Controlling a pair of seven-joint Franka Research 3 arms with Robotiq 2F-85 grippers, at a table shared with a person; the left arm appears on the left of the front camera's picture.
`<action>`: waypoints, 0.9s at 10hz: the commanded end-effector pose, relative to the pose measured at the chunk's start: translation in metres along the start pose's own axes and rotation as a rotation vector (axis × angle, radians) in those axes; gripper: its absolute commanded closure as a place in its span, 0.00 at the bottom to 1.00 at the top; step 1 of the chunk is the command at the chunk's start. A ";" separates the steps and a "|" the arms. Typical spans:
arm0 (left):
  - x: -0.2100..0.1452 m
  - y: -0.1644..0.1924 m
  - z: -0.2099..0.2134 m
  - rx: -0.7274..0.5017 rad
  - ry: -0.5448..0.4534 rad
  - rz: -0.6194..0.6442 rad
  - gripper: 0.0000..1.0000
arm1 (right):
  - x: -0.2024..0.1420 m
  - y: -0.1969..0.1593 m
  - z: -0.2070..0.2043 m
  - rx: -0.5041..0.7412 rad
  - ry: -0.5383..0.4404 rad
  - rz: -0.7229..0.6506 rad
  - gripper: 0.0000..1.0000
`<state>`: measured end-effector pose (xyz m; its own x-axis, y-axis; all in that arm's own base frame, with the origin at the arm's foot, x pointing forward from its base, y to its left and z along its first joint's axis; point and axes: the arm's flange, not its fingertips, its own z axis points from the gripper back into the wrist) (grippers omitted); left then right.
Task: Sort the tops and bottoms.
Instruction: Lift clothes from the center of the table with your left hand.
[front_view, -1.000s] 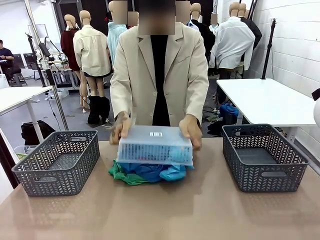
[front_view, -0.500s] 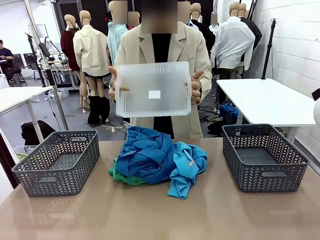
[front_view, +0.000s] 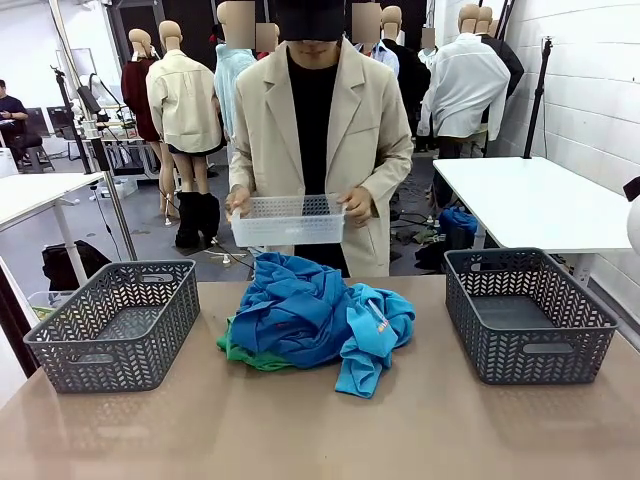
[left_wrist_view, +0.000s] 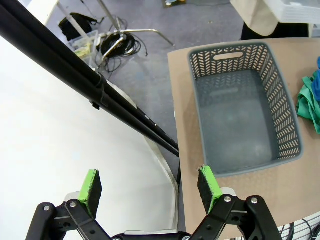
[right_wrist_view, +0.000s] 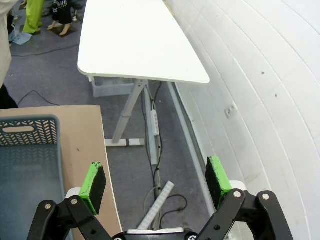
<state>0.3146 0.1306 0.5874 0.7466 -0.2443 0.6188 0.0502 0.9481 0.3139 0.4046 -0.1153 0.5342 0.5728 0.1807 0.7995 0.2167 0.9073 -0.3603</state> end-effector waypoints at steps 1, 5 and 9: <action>-0.001 -0.001 -0.002 0.022 -0.005 0.012 0.00 | 0.000 0.001 0.000 0.000 0.009 0.009 0.00; -0.001 -0.001 -0.002 0.022 -0.005 0.012 0.00 | 0.000 0.001 0.000 0.000 0.009 0.009 0.00; -0.001 -0.001 -0.002 0.022 -0.005 0.012 0.00 | 0.000 0.001 0.000 0.000 0.009 0.009 0.00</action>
<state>0.3146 0.1306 0.5875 0.7466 -0.2443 0.6188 0.0501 0.9481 0.3139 0.4046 -0.1153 0.5342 0.5728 0.1807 0.7995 0.2167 0.9073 -0.3603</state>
